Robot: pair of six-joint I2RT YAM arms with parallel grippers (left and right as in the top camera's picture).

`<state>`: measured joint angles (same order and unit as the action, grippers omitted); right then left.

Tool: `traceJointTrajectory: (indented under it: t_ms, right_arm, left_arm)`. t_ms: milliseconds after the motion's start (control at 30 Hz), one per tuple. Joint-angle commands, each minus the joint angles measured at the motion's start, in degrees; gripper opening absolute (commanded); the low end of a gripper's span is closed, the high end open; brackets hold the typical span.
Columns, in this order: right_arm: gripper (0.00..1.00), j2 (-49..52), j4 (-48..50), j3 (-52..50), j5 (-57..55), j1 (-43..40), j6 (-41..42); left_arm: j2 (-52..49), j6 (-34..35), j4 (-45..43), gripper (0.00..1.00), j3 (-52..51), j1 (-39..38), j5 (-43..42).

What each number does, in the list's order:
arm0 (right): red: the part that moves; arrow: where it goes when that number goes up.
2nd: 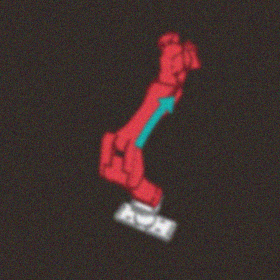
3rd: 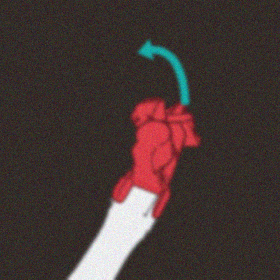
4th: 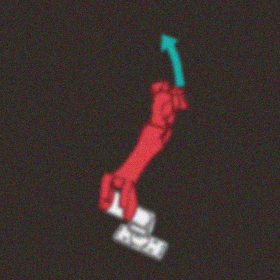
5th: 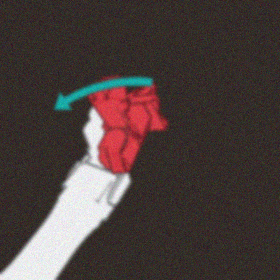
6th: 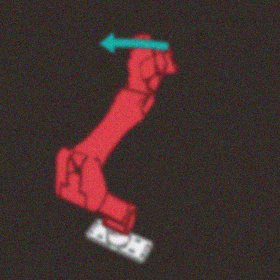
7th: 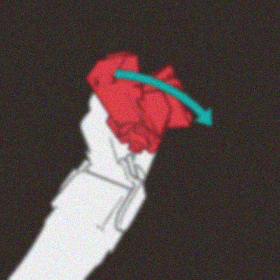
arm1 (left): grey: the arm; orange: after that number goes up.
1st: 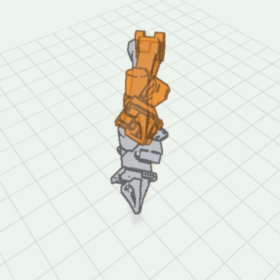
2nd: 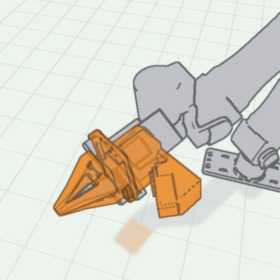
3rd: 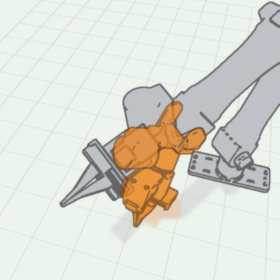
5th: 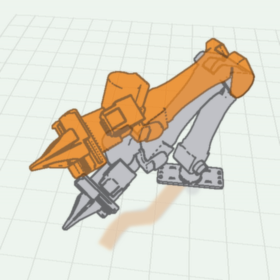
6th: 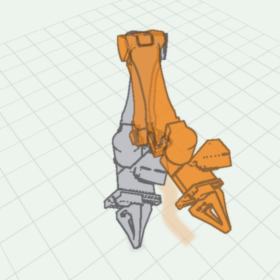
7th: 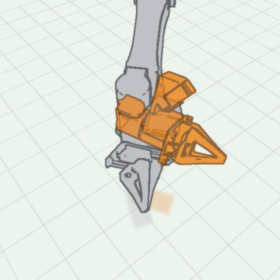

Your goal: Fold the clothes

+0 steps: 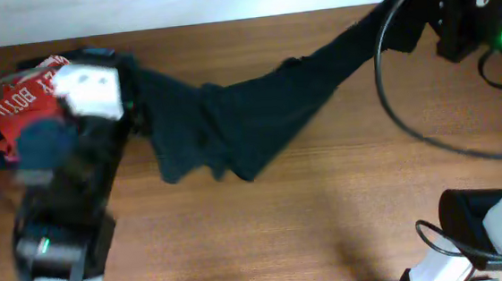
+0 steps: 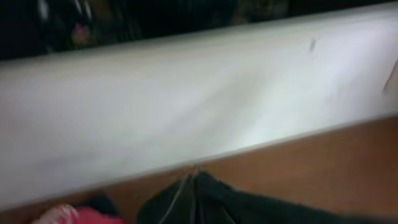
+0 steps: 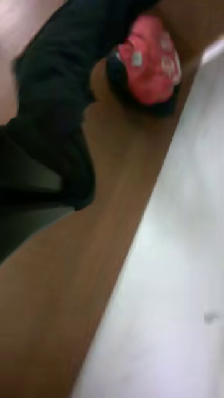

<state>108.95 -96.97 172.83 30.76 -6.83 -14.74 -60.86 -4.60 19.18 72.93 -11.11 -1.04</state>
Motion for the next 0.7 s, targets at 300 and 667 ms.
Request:
traceJointTrajectory:
  t_ms: [300, 667]
  right_arm:
    - [0.04, 1.6, 0.81, -14.1, -22.69, -0.44, 18.69]
    - [0.04, 2.08, 13.27, -38.36, -22.38, -3.65, 19.78]
  left_arm:
    - [-11.76, 2.25, 0.81, 0.01, 0.33, 0.42, 5.01]
    - [-18.34, 2.45, 0.15, 0.01, 0.33, 0.42, 4.94]
